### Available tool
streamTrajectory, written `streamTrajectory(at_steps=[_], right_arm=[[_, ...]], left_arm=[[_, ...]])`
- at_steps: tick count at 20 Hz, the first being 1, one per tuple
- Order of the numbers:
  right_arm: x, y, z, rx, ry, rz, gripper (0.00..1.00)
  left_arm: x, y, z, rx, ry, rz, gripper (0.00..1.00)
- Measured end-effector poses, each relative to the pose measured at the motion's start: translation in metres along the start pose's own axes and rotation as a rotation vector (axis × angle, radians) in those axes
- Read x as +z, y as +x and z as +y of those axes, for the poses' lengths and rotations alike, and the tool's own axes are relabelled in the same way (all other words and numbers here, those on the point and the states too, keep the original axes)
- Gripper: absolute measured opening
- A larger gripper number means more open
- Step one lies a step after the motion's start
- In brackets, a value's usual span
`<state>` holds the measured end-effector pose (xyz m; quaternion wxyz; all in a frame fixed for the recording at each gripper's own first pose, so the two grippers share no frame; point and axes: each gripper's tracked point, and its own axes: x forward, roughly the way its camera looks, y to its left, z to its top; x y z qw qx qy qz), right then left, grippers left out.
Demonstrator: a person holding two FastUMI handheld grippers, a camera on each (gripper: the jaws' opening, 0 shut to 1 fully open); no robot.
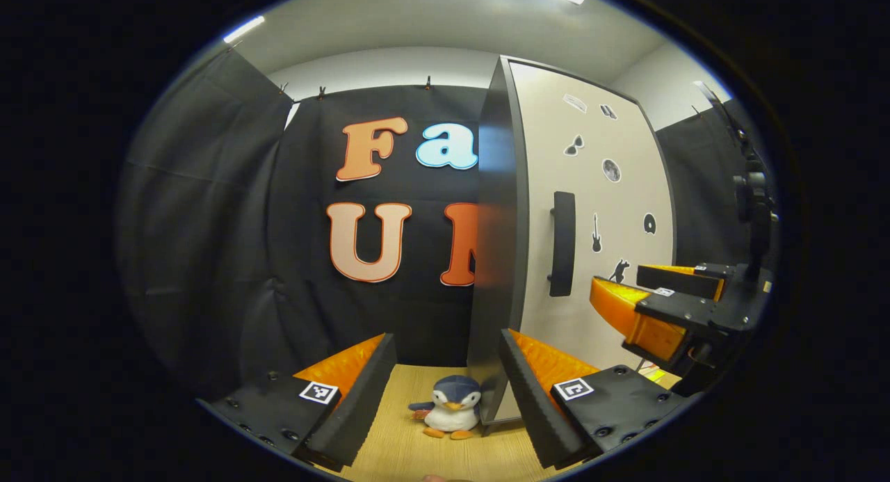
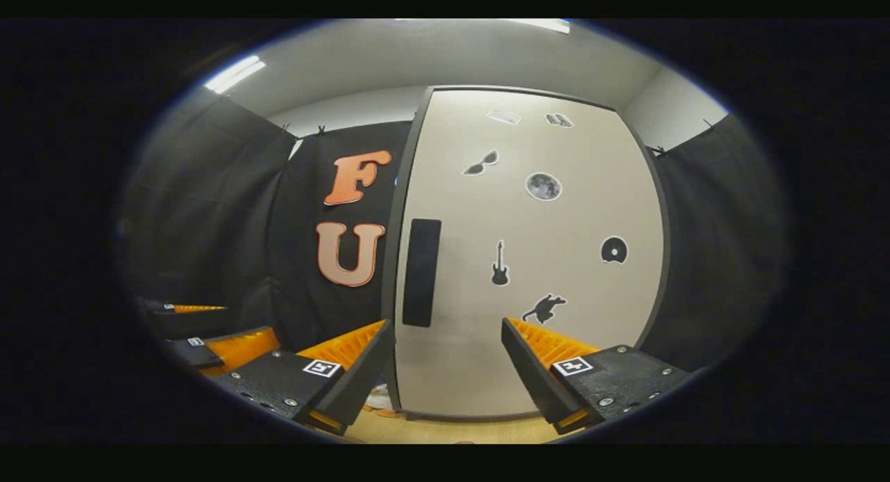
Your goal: Open the cabinet door with the right hand, grasp the bottle in the cabinet with the left hand and place it on the coaster, then close the cabinet door with the right hand.
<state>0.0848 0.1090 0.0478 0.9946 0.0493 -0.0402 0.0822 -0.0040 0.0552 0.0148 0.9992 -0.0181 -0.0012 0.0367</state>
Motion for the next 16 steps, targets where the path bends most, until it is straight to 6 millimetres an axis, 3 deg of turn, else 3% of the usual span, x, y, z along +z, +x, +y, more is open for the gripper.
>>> streamTrajectory(at_steps=[8,10,11,12,14,16], right_arm=[[0.007,0.072,0.012,-0.035,0.114,0.019,0.91],[0.007,0.080,0.013,-0.053,0.116,0.025,0.84],[0.006,0.083,0.012,-0.075,0.112,0.028,0.75],[0.008,0.082,0.011,-0.089,0.103,0.020,0.76],[0.009,0.084,0.016,-0.092,0.097,0.017,0.61],[0.008,0.084,0.022,-0.104,0.104,0.014,0.53]], left_arm=[[-0.005,-0.001,0.033,0.030,0.034,0.008,0.97],[-0.006,0.000,0.039,0.026,0.027,0.012,0.96],[-0.007,0.000,0.041,0.023,0.025,0.014,0.97],[-0.007,0.000,0.044,0.018,0.024,0.013,0.96],[-0.006,0.002,0.048,0.006,0.028,0.011,0.97],[-0.006,0.004,0.047,-0.016,0.037,0.007,0.97]])
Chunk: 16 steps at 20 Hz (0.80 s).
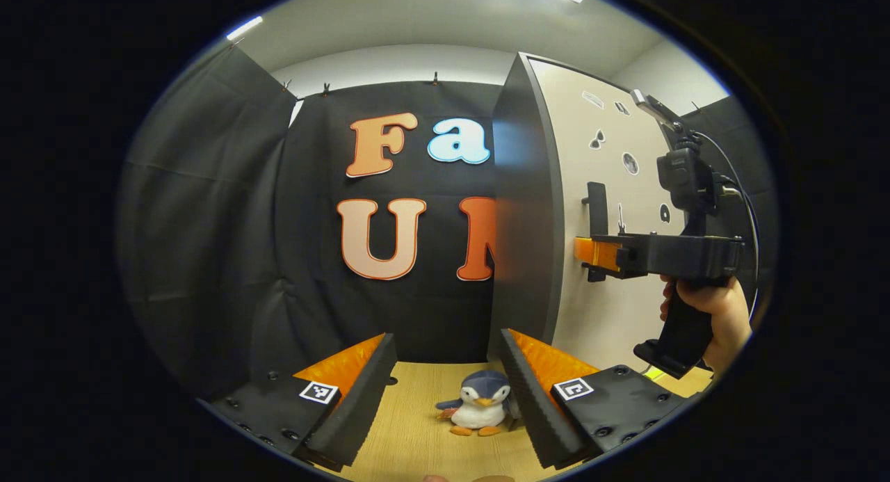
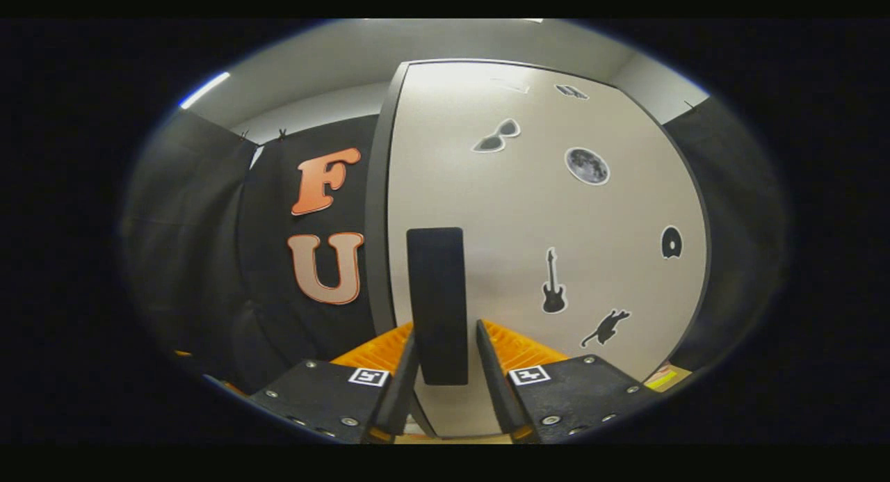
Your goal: Open the cabinet door with the right hand, grasp the bottle in the cabinet with the left hand and place it on the coaster, then close the cabinet door with the right hand.
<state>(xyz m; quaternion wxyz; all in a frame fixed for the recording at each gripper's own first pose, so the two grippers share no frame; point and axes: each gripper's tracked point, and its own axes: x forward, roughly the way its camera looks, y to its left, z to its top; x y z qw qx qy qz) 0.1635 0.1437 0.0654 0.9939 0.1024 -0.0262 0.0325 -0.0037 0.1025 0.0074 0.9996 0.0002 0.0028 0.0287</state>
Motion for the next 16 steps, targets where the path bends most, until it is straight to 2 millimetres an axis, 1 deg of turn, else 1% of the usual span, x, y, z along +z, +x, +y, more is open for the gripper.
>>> streamTrajectory(at_steps=[1,2,3,4,5,6,7,9,10,11,12,13,14,15,16], right_arm=[[0.001,-0.001,-0.001,-0.013,-0.010,-0.009,0.36],[0.001,-0.002,-0.001,-0.022,-0.015,-0.016,0.35],[0.001,-0.002,-0.001,-0.027,-0.009,-0.018,0.27],[0.001,-0.003,-0.002,-0.029,0.008,-0.018,0.28],[0.002,-0.004,-0.002,-0.026,0.012,-0.016,0.22],[0.002,-0.005,-0.002,-0.022,0.010,-0.016,0.19],[0.003,-0.007,-0.002,-0.017,0.007,-0.021,0.18],[0.003,-0.013,-0.003,-0.002,0.006,-0.026,0.17],[0.004,-0.018,-0.004,0.008,0.007,-0.032,0.17],[0.006,-0.024,-0.005,0.022,0.005,-0.037,0.15],[0.010,-0.033,-0.005,0.036,0.005,-0.043,0.17],[0.015,-0.044,-0.005,0.051,0.000,-0.043,0.17],[0.019,-0.055,-0.006,0.068,-0.002,-0.044,0.17],[0.019,-0.068,-0.010,0.087,-0.001,-0.042,0.17],[0.018,-0.085,-0.017,0.106,0.003,-0.041,0.17]], left_arm=[[0.001,0.001,0.001,-0.010,0.005,-0.002,0.97],[-0.001,0.002,0.001,-0.022,0.007,0.000,0.96],[-0.001,0.002,0.000,-0.034,0.005,0.002,0.96],[-0.002,0.002,0.000,-0.044,-0.001,0.003,0.97],[-0.002,0.003,0.000,-0.046,-0.004,0.007,0.97],[-0.004,0.004,0.002,-0.043,-0.008,0.009,0.96],[-0.004,0.005,0.001,-0.042,-0.016,0.008,0.98],[-0.004,0.008,-0.001,-0.042,-0.038,0.013,0.97],[-0.004,0.011,-0.004,-0.038,-0.049,0.014,0.97],[-0.003,0.011,-0.005,-0.031,-0.055,0.012,0.97],[-0.001,0.008,-0.009,-0.020,-0.055,0.009,0.97],[0.001,0.003,-0.013,-0.005,-0.050,0.005,0.97],[0.001,-0.012,-0.020,0.005,-0.045,-0.002,0.97],[0.000,-0.024,-0.029,0.013,-0.042,-0.006,0.97],[0.001,-0.031,-0.037,0.017,-0.040,-0.009,0.97]])
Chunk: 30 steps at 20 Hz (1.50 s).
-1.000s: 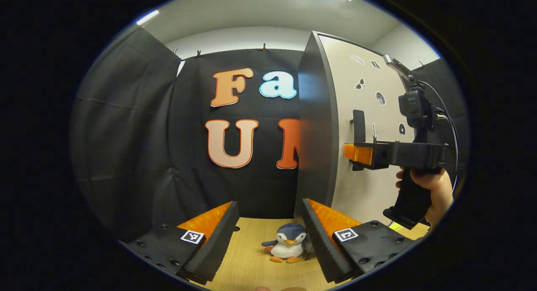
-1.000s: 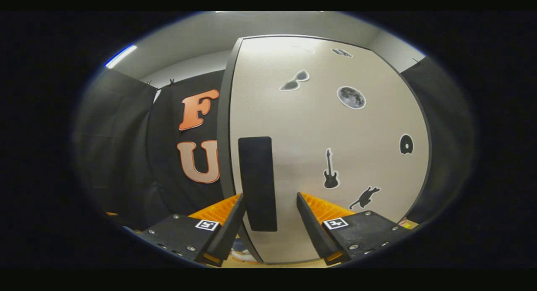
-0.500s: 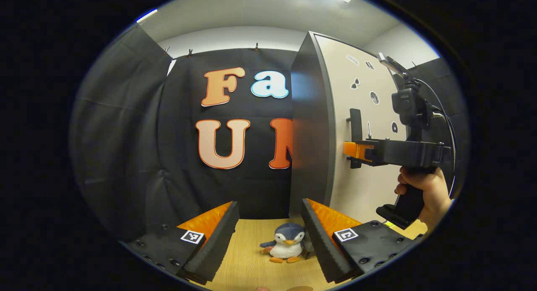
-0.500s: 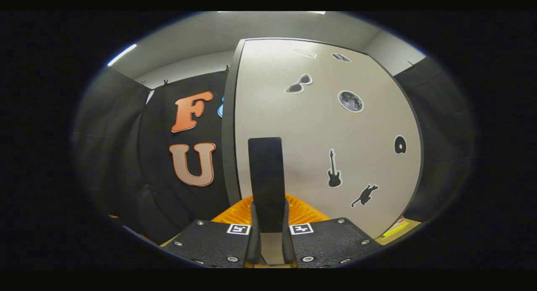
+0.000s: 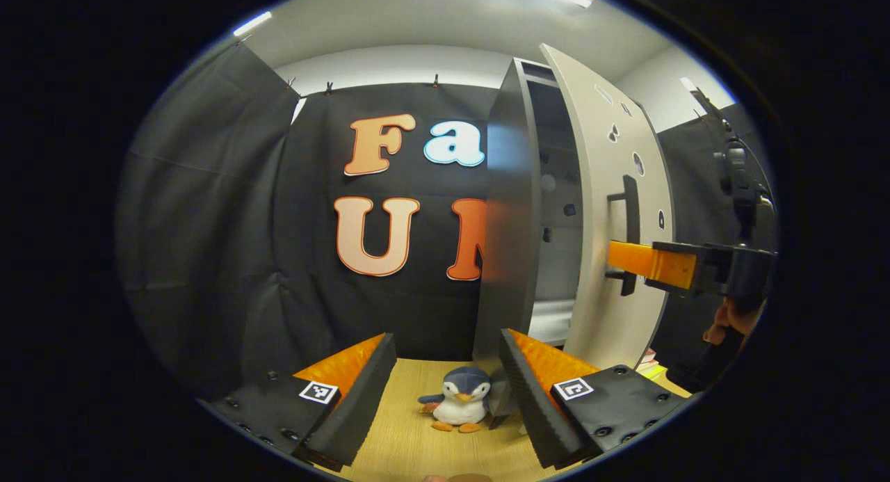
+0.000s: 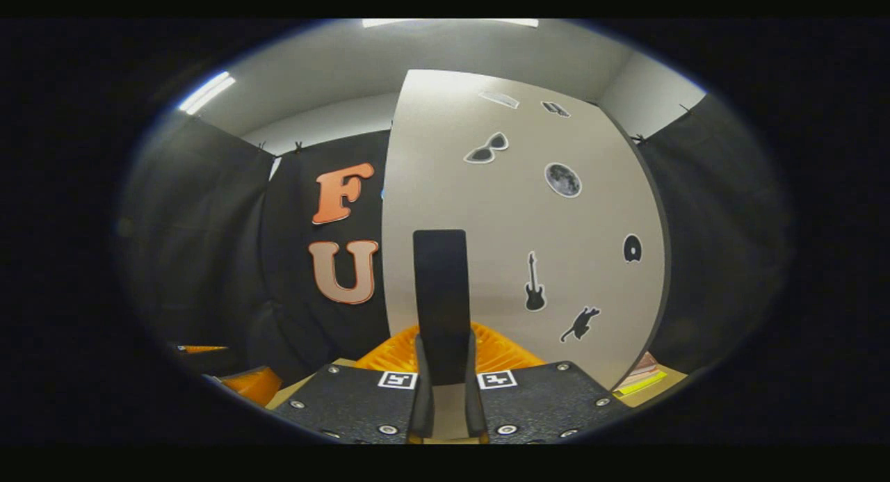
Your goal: Open the cabinet door with the right hand, grasp the bottle in the cabinet with the left hand and place it on the coaster, then close the cabinet door with the right hand.
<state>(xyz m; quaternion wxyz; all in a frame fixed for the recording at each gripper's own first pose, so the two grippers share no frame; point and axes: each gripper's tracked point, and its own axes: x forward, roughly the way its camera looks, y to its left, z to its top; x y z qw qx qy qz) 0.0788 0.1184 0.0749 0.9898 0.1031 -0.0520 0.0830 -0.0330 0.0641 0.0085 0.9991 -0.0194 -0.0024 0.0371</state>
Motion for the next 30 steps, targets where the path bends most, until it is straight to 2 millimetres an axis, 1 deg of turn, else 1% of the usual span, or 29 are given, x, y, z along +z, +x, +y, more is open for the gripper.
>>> streamTrajectory(at_steps=[1,2,3,4,5,6,7,8,9,10,11,12,14,15,16,17,18,19,20,21,22,23,24,25,26,27,30], right_arm=[[-0.003,-0.027,-0.014,0.015,0.006,0.002,0.17],[-0.003,-0.050,-0.024,0.026,0.009,0.002,0.17],[-0.002,-0.070,-0.035,0.032,0.013,0.006,0.17],[-0.001,-0.088,-0.045,0.037,0.016,0.011,0.15],[0.001,-0.096,-0.048,0.040,0.024,0.017,0.19],[0.003,-0.110,-0.058,0.039,0.030,0.022,0.15],[0.005,-0.122,-0.068,0.035,0.035,0.026,0.17],[0.006,-0.134,-0.079,0.026,0.036,0.028,0.14],[0.009,-0.144,-0.088,0.015,0.035,0.026,0.14],[0.011,-0.154,-0.097,-0.002,0.037,0.022,0.17],[0.014,-0.162,-0.108,-0.023,0.039,0.018,0.17],[0.016,-0.171,-0.119,-0.047,0.046,0.007,0.17],[0.019,-0.189,-0.142,-0.094,0.041,-0.003,0.16],[0.021,-0.196,-0.154,-0.118,0.034,-0.007,0.16],[0.022,-0.202,-0.166,-0.139,0.028,-0.012,0.19],[0.024,-0.206,-0.175,-0.154,0.021,-0.013,0.12],[0.024,-0.209,-0.182,-0.166,0.010,-0.012,0.14],[0.024,-0.211,-0.191,-0.182,0.003,-0.009,0.10],[0.025,-0.220,-0.203,-0.197,-0.004,-0.011,0.11],[0.026,-0.228,-0.215,-0.214,-0.009,-0.013,0.12],[0.027,-0.235,-0.224,-0.228,-0.006,-0.015,0.08],[0.028,-0.241,-0.233,-0.240,-0.002,-0.015,0.08],[0.026,-0.247,-0.245,-0.250,0.008,-0.003,0.11],[0.023,-0.250,-0.253,-0.255,0.014,0.004,0.08],[0.023,-0.253,-0.260,-0.259,0.019,0.008,0.08],[0.021,-0.255,-0.269,-0.267,0.029,0.016,0.11],[0.025,-0.263,-0.300,-0.294,0.025,0.002,0.06]], left_arm=[[0.001,-0.008,-0.008,0.005,0.002,-0.002,0.97],[0.001,-0.013,-0.015,0.007,0.001,-0.005,0.97],[0.002,-0.016,-0.023,0.005,-0.005,-0.005,0.97],[0.002,-0.019,-0.033,0.000,-0.015,-0.002,0.97],[0.002,-0.023,-0.043,-0.007,-0.024,0.001,0.97],[0.003,-0.027,-0.052,-0.014,-0.029,0.003,0.97],[0.004,-0.031,-0.061,-0.019,-0.032,0.002,0.97],[0.007,-0.034,-0.069,-0.024,-0.033,-0.002,0.97],[0.010,-0.039,-0.078,-0.031,-0.031,-0.007,0.97],[0.011,-0.043,-0.086,-0.037,-0.028,-0.013,0.97],[0.015,-0.046,-0.094,-0.045,-0.023,-0.019,0.96],[0.016,-0.049,-0.102,-0.054,-0.018,-0.023,0.98],[0.019,-0.051,-0.115,-0.066,-0.015,-0.031,0.97],[0.019,-0.054,-0.121,-0.075,-0.021,-0.033,0.96],[0.019,-0.055,-0.128,-0.084,-0.029,-0.032,0.97],[0.018,-0.055,-0.136,-0.094,-0.038,-0.029,0.97],[0.017,-0.056,-0.141,-0.102,-0.043,-0.024,0.97],[0.016,-0.059,-0.146,-0.110,-0.045,-0.022,0.97],[0.017,-0.061,-0.151,-0.116,-0.045,-0.023,0.97],[0.019,-0.064,-0.154,-0.117,-0.042,-0.027,0.97],[0.020,-0.066,-0.154,-0.116,-0.037,-0.033,0.97],[0.022,-0.067,-0.154,-0.113,-0.031,-0.038,0.97],[0.022,-0.068,-0.155,-0.109,-0.025,-0.039,0.97],[0.022,-0.069,-0.153,-0.104,-0.023,-0.040,0.97],[0.022,-0.068,-0.155,-0.104,-0.025,-0.039,0.97],[0.021,-0.068,-0.156,-0.104,-0.027,-0.037,0.97],[0.021,-0.069,-0.163,-0.110,-0.021,-0.031,0.97]])
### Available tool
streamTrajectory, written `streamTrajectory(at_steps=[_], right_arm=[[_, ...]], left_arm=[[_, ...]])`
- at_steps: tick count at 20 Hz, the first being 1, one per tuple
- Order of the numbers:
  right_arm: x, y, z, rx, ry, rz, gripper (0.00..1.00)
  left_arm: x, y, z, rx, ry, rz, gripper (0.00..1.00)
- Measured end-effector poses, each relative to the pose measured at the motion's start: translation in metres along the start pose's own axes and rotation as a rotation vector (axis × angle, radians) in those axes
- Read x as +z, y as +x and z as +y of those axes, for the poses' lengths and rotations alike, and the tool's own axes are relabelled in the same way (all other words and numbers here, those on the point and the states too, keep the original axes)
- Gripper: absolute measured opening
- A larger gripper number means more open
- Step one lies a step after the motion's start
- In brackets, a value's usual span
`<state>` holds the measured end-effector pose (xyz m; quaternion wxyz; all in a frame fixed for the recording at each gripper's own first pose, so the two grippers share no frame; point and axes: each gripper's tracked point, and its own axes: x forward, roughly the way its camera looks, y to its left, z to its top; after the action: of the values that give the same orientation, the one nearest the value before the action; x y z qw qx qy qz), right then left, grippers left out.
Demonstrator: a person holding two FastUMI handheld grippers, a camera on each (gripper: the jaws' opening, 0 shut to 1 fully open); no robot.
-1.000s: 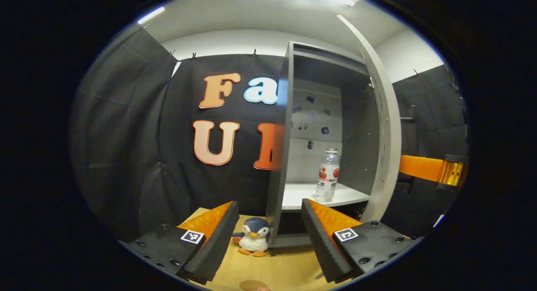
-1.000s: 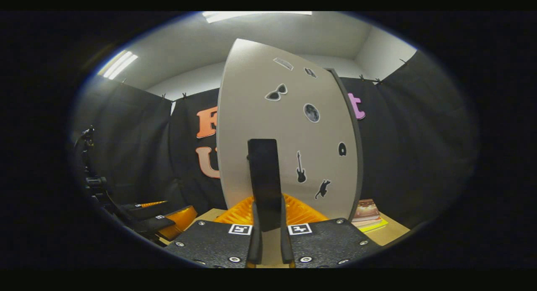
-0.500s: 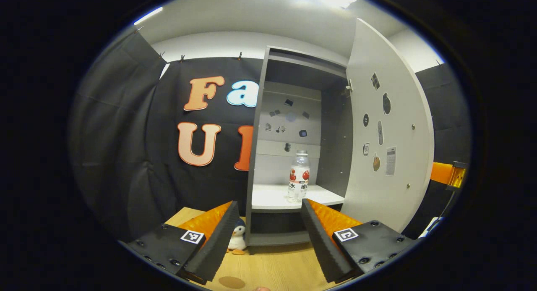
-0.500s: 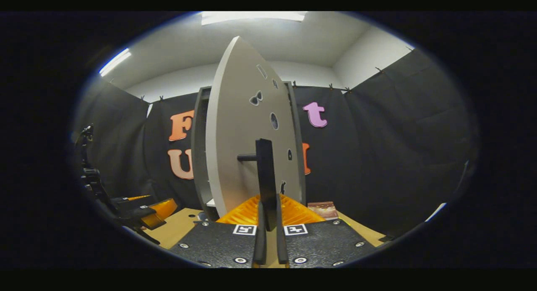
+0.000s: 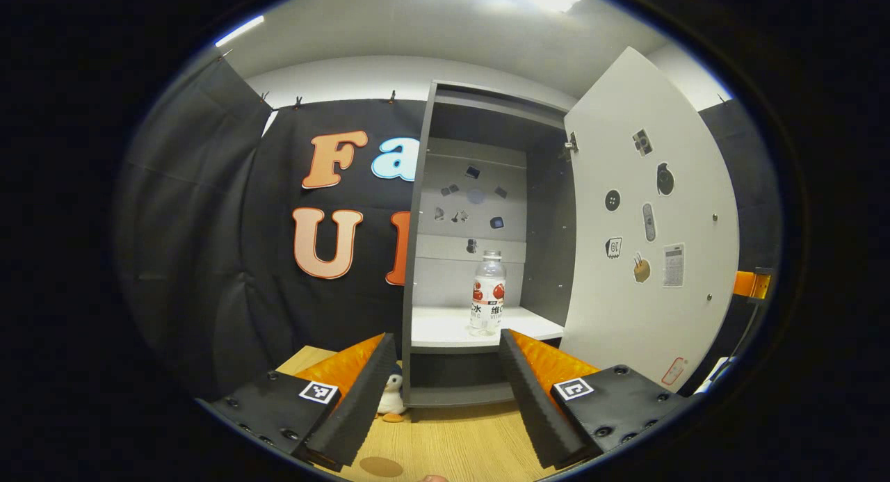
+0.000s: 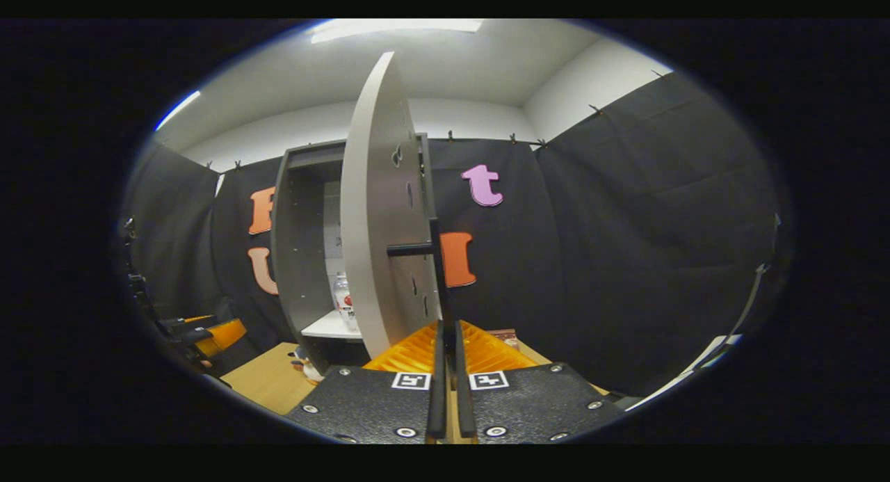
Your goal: Open the cabinet door with the right hand, grasp the bottle in the cabinet with the left hand and place it on the coaster, then close the cabinet door with the right hand.
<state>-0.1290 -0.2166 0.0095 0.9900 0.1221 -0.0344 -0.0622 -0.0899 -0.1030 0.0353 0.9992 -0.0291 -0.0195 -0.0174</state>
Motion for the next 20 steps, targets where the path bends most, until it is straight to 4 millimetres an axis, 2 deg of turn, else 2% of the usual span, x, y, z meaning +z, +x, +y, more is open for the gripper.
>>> streamTrajectory(at_steps=[3,7,8,11,12,13,14,17,20], right_arm=[[-0.002,0.002,-0.012,0.019,-0.016,0.007,0.00],[0.000,-0.007,-0.024,-0.001,-0.024,0.012,0.00],[0.003,-0.015,-0.027,-0.011,-0.023,0.010,0.05],[0.007,-0.034,-0.019,0.020,0.006,0.012,0.05],[0.006,-0.039,-0.021,0.010,0.000,0.014,0.12],[0.007,-0.043,-0.022,0.009,-0.003,0.016,0.00],[0.009,-0.050,-0.016,0.018,0.002,0.014,0.07],[0.008,-0.065,0.005,0.052,-0.001,0.014,0.09],[0.000,-0.064,0.022,0.050,-0.035,0.015,0.21]], left_arm=[[-0.003,0.002,-0.009,-0.009,0.017,0.008,0.97],[-0.008,0.002,-0.021,-0.023,0.031,0.021,0.97],[-0.009,0.001,-0.025,-0.029,0.030,0.027,0.97],[-0.015,0.004,-0.033,-0.037,0.013,0.045,0.97],[-0.016,0.007,-0.037,-0.040,0.010,0.049,0.97],[-0.017,0.010,-0.040,-0.043,0.013,0.051,0.97],[-0.015,0.014,-0.041,-0.045,0.017,0.045,0.97],[-0.021,0.038,-0.049,-0.076,0.018,0.051,0.97],[-0.030,0.070,-0.057,-0.121,0.010,0.071,0.97]])
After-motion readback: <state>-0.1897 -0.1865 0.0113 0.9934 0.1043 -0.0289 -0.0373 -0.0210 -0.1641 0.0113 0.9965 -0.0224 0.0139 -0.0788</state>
